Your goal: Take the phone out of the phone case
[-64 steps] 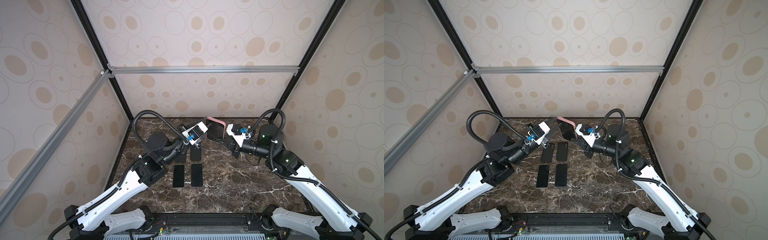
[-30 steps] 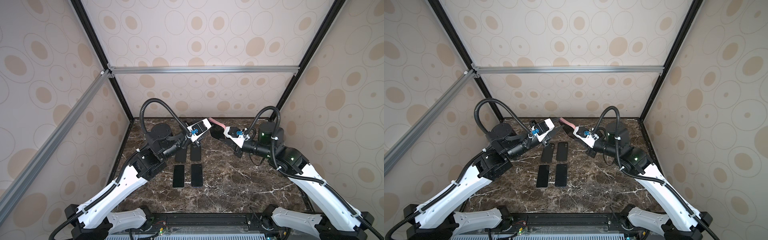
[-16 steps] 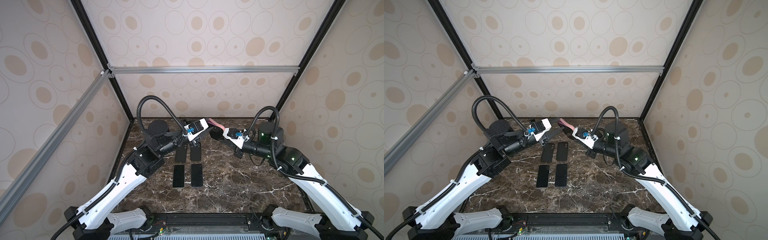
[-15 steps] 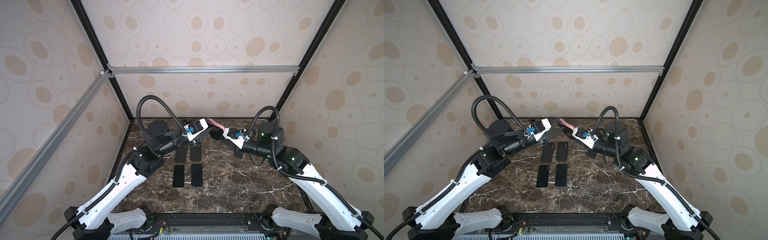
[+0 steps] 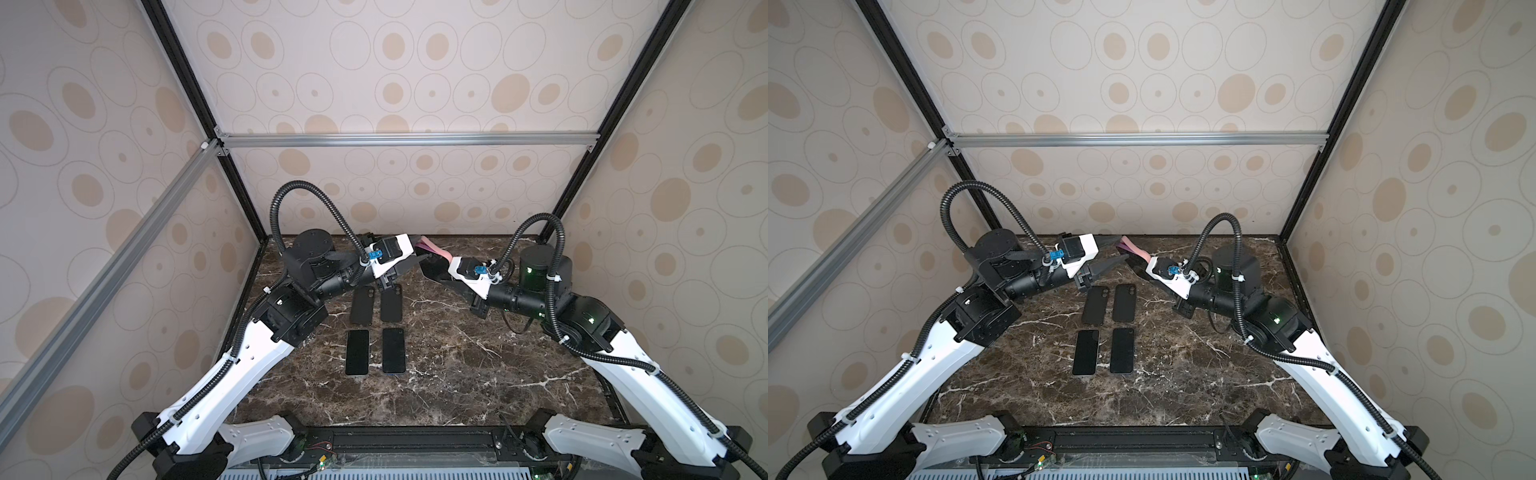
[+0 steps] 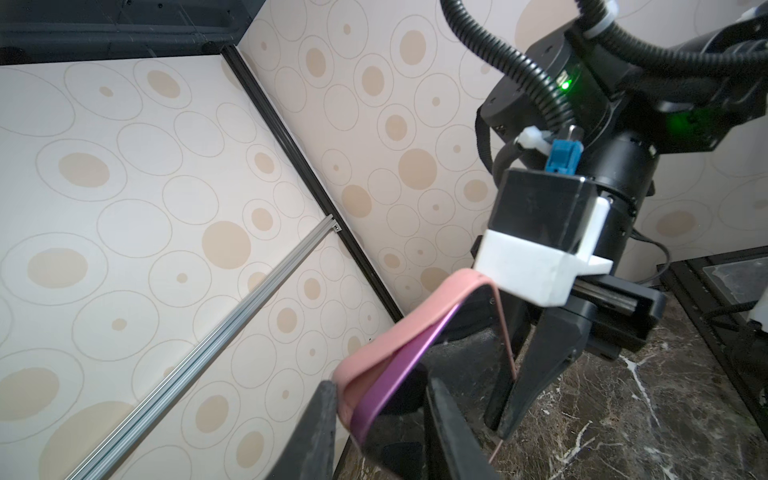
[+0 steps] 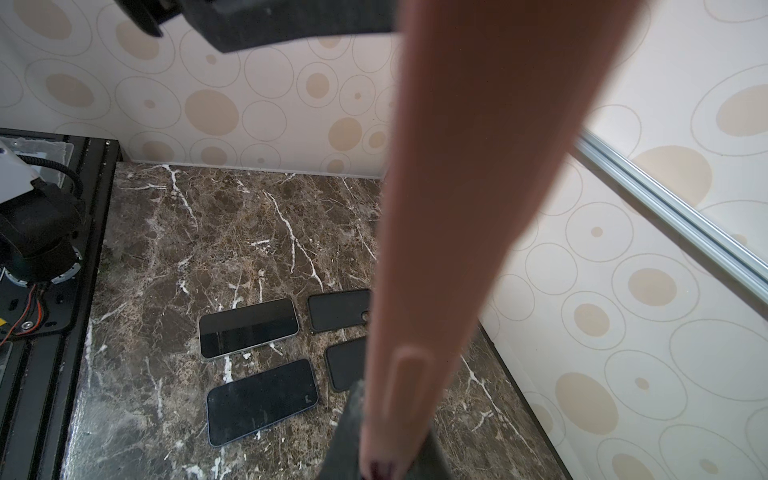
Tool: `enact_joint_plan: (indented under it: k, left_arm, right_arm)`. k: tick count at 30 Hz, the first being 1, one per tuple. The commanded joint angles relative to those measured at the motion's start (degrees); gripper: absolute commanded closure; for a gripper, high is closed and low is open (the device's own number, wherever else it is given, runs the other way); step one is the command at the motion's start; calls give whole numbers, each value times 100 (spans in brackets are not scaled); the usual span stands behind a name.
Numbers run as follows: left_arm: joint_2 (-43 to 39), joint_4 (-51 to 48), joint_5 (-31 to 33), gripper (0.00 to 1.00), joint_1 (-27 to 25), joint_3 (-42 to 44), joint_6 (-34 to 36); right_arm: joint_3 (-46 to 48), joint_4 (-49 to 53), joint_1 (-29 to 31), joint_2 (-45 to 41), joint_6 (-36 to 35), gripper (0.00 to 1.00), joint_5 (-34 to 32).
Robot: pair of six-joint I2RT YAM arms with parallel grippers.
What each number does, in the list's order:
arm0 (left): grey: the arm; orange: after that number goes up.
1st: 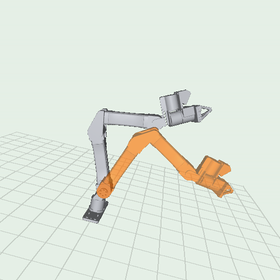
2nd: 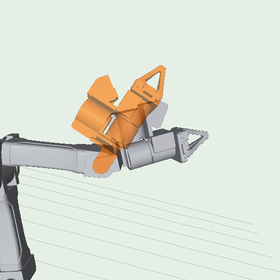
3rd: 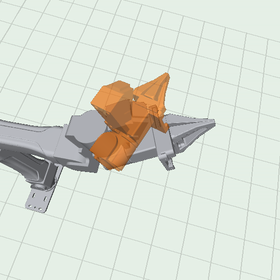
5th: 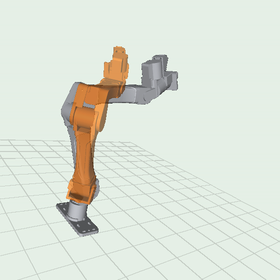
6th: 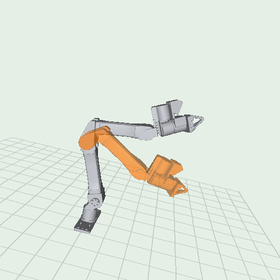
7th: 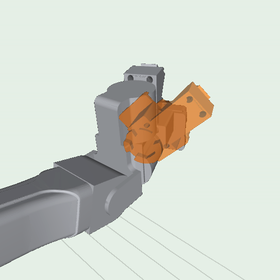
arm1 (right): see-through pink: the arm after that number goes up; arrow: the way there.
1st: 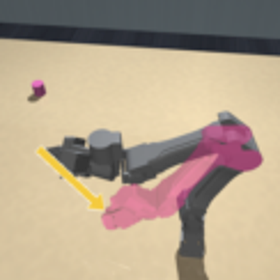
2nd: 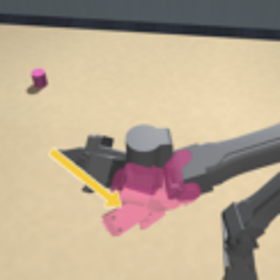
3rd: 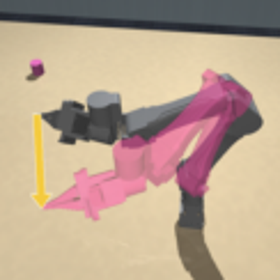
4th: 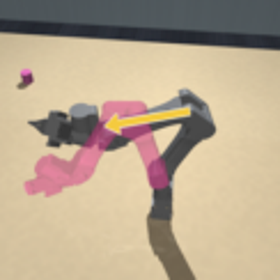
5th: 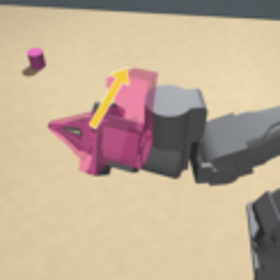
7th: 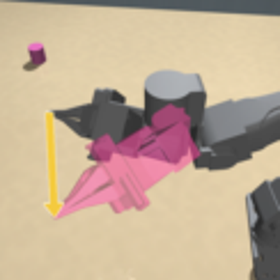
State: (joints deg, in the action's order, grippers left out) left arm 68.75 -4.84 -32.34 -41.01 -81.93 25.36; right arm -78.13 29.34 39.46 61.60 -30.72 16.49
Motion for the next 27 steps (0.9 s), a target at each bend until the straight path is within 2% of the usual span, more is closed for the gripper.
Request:
enact_joint_plan:
  k: [1,12,27]
  left_arm:
    - [615,-1143,-1535,66,-312,112,148]
    - [857,-1822,-1998,66,-293,-29,390]
    - [1094,-2665,-2691,67,-109,-352,818]
  right_arm:
    - [-108,-780,536,107,-585,100,1014]
    - [-351,-726,536,97,-152,100,764]
    - [-998,-84,519,310,-3,100,1147]
